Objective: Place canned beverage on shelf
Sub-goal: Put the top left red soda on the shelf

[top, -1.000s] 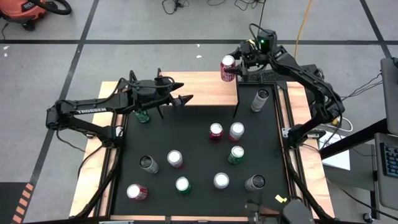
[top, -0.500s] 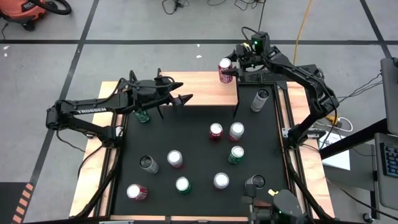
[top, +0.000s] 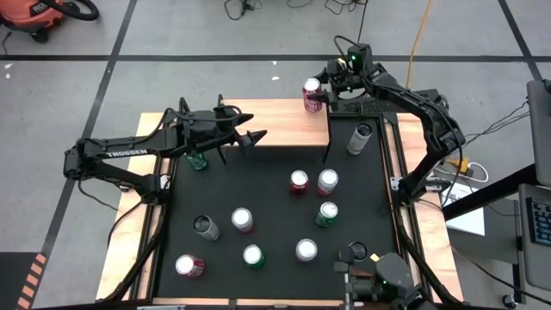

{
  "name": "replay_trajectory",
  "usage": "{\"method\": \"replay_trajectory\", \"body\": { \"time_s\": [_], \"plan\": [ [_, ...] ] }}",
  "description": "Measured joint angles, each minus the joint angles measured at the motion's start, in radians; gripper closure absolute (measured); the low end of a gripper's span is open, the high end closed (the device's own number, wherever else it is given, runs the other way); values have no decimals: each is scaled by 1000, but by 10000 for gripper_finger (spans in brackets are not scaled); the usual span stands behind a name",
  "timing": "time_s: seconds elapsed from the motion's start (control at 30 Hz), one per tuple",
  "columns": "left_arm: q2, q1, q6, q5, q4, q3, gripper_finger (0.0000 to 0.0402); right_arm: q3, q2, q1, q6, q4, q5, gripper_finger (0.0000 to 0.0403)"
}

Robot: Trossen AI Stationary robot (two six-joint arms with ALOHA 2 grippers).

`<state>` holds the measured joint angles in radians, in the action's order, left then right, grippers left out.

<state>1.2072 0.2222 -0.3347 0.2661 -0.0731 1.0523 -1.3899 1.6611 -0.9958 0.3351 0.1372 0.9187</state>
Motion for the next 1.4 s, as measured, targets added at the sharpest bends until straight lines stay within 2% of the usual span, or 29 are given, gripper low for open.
{"method": "replay_trajectory", "body": {
  "time_s": [1.4],
  "plan": [
    [0, 0, -1, 0, 0, 0, 13, 0, 12, 0, 11, 42, 1, 128]
  ]
}}
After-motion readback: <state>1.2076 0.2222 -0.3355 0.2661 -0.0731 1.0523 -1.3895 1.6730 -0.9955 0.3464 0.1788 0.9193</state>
